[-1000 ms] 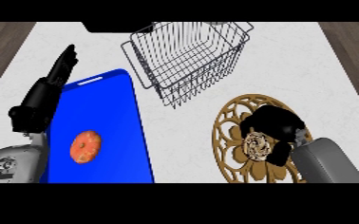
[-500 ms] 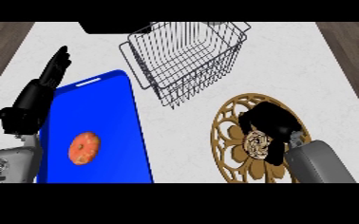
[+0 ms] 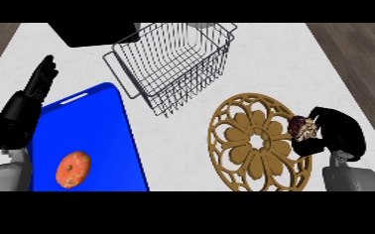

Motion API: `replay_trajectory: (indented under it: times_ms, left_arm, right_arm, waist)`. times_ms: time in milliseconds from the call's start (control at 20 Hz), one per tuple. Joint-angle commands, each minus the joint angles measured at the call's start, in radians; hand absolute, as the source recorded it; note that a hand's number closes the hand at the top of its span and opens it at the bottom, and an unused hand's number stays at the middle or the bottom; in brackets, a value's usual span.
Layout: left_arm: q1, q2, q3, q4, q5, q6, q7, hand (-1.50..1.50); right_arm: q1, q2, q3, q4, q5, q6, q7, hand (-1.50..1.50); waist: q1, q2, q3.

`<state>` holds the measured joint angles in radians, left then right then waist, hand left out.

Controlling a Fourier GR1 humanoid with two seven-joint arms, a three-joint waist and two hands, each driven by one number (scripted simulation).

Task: Pick the cupcake from the placemat and place it in the basket

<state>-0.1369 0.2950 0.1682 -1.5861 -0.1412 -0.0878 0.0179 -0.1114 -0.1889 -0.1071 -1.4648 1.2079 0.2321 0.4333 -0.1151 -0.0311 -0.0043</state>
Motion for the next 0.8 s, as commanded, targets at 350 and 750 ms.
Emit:
replay_trajectory:
  times_ms: [350, 750]
  left_arm:
    - [-0.043, -0.005, -0.044, -0.020, 0.019, -0.050, 0.023, 0.00]
    - [-0.071, -0.039, -0.085, -0.006, -0.024, -0.027, 0.016, 0.00]
  right_arm:
    - [-0.131, 0.187, 0.136, -0.557, 0.089, -0.336, 0.416, 1.50]
    - [-0.585, 0.189, 0.306, -0.553, 0.214, -0.045, 0.726, 1.50]
  waist:
    - [0.084, 0.013, 0.002]
    - [0.126, 0.029, 0.003]
